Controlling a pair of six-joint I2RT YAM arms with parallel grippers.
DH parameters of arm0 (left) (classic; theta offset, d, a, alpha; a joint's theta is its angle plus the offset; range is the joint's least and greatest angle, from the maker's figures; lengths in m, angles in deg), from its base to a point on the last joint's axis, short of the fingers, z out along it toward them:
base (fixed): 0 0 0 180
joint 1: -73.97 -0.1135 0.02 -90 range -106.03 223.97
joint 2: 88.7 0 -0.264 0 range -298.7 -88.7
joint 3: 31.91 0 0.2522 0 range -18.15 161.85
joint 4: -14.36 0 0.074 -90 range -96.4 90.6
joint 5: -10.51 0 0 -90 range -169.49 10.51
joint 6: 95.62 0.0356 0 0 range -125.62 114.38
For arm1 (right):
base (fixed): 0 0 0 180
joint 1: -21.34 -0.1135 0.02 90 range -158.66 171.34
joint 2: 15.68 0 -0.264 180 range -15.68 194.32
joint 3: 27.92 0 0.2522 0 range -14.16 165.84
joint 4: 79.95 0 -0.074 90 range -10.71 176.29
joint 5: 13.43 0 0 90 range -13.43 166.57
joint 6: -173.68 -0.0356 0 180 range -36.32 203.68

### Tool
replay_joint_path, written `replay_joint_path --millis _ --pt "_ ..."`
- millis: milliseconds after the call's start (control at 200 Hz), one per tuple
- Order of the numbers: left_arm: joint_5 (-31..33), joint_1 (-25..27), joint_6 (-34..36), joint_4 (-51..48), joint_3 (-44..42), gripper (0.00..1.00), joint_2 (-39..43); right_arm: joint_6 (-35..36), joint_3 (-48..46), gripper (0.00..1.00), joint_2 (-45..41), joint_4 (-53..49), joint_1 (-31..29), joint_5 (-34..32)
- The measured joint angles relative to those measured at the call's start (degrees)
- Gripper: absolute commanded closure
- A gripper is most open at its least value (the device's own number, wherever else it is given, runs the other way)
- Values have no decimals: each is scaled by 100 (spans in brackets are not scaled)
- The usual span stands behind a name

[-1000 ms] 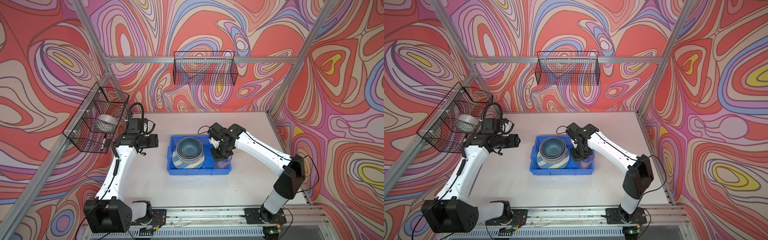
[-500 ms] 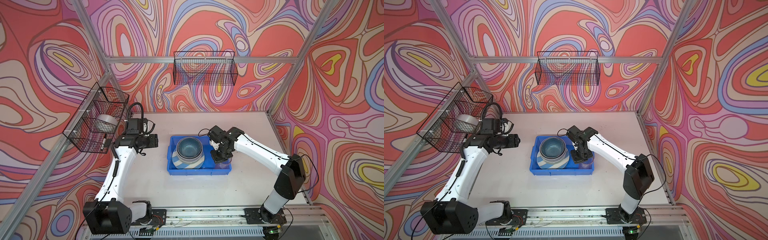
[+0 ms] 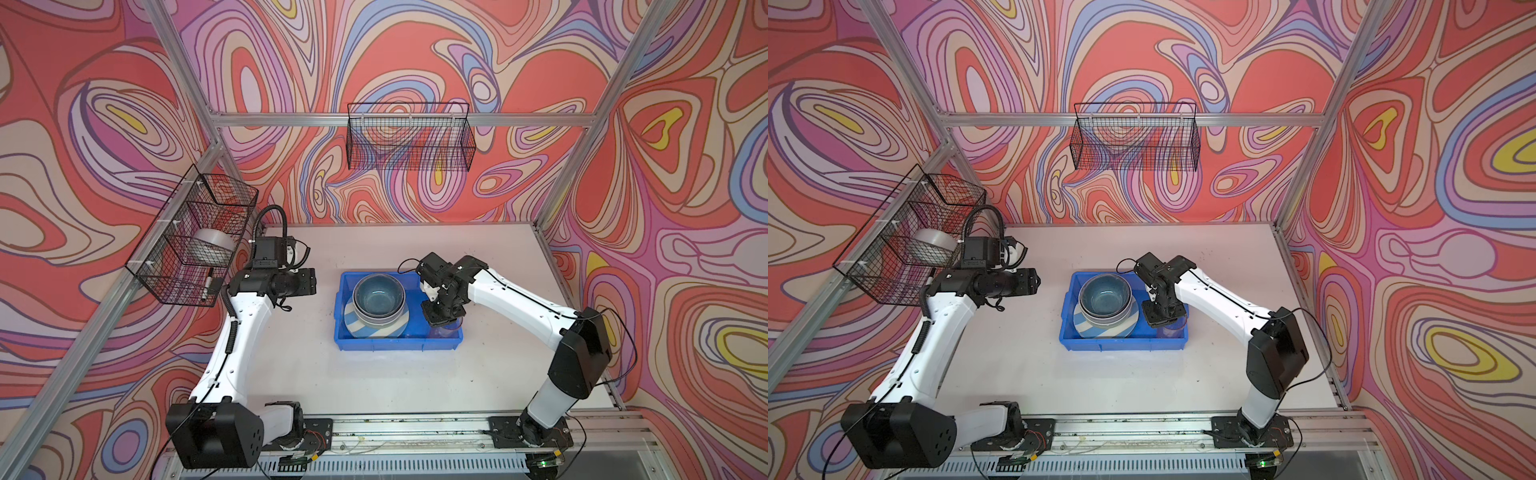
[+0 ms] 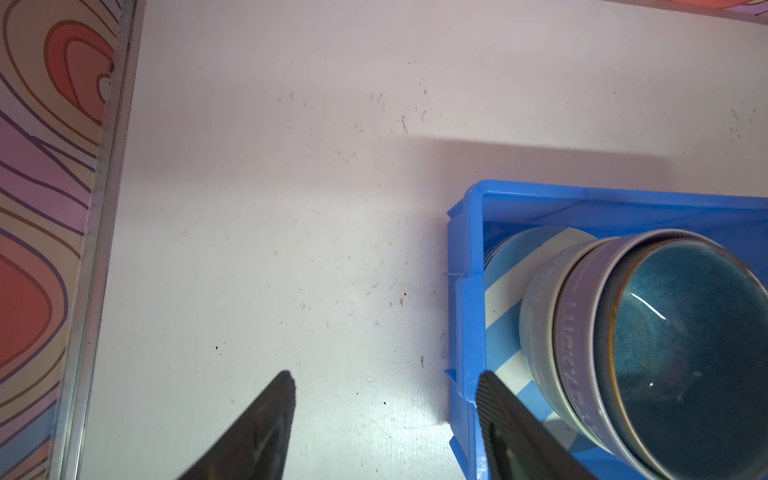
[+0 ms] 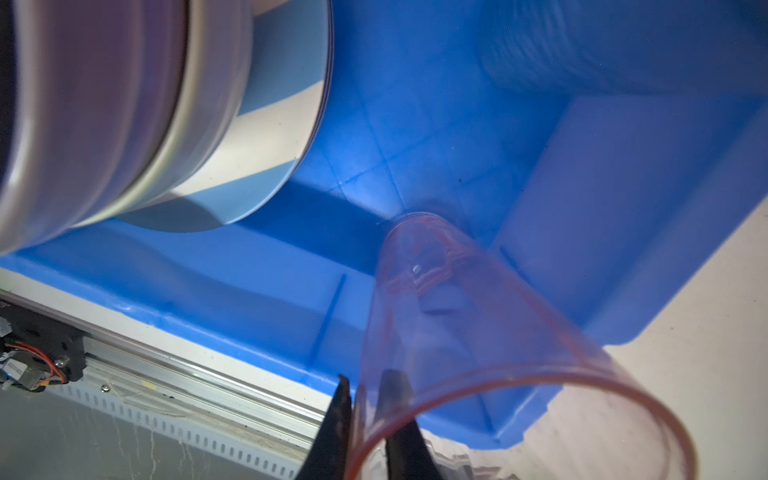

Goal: Place the mixed dishes into the plastic bin
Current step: 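Open the right gripper and raise it away from the pink cup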

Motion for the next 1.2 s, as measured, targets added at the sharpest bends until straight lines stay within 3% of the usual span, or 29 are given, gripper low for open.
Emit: replay_joint_path --millis 336,486,646,736,872,1012,1197 --pt "0 0 -2 0 0 27 0 -24 68 59 -55 -31 4 26" --pt "-2 0 -2 -9 24 27 0 4 227 47 -149 -50 7 79" --pt "-17 0 -2 -17 142 25 0 81 348 44 -431 39 149 306" --pt "-22 0 -4 -4 184 25 0 122 470 38 -629 170 444 435" --pt "-81 0 -44 48 186 23 0 216 629 16 -1012 496 1056 376" --pt "-120 0 -98 328 127 23 28 389 610 2 -1576 1029 1777 52" --pt "-85 0 -245 992 -404 20 251 638 55 1 -2223 1950 2839 -337"
